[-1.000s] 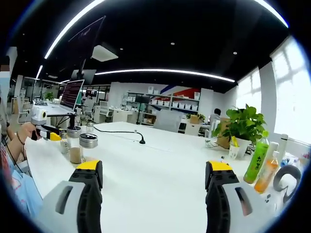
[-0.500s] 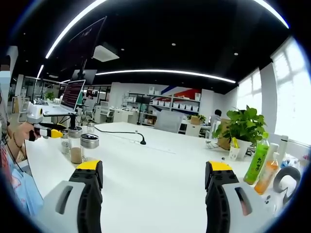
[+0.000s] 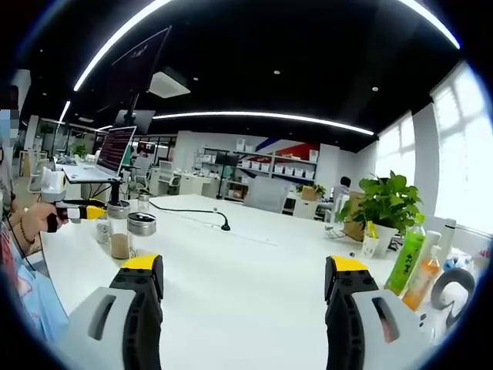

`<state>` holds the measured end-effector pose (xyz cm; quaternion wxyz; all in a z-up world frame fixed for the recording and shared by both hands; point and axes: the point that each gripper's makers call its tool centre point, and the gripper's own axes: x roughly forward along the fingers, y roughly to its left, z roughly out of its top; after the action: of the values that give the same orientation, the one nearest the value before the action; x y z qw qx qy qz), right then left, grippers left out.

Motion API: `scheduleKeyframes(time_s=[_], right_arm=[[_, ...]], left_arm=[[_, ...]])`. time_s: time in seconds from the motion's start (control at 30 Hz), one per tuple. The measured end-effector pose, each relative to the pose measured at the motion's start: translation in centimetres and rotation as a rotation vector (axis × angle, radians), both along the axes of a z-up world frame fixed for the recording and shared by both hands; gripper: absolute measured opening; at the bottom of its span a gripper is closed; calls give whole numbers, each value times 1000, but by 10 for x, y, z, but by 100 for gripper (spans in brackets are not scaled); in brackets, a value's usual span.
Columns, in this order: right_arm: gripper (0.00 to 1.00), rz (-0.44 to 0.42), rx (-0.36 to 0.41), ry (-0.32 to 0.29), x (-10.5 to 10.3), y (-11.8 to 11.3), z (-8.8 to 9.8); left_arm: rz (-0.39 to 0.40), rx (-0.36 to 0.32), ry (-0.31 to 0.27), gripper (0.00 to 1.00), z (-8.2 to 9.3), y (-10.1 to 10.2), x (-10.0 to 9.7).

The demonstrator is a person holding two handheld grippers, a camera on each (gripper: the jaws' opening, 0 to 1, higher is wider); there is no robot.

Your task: Rotate the seasoning bottle until the label or dispensing opening points toward the visible target arrow and the bottle remains upright within the marked orientation range

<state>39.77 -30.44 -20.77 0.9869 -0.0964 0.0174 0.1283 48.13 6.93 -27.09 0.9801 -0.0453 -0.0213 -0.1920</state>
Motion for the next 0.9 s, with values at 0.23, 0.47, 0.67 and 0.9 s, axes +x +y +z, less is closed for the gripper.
scheduleKeyframes(time_s=[0.23,0.47,0.67,0.9], right_arm=[[89,-5,3,8,0,-2,-2],[89,-2,-2,4,0,-1,-1],[89,4,-4,8,0,0,-2],[89,6,-9,5,-1,1,-2]], left_arm=[[-9,22,-29,61,2,-8,2],[3,24,-23,52,1,-7,4],[-9,27,2,46,-5,-10,7],[16,49,34,34,-11,-4,10]])
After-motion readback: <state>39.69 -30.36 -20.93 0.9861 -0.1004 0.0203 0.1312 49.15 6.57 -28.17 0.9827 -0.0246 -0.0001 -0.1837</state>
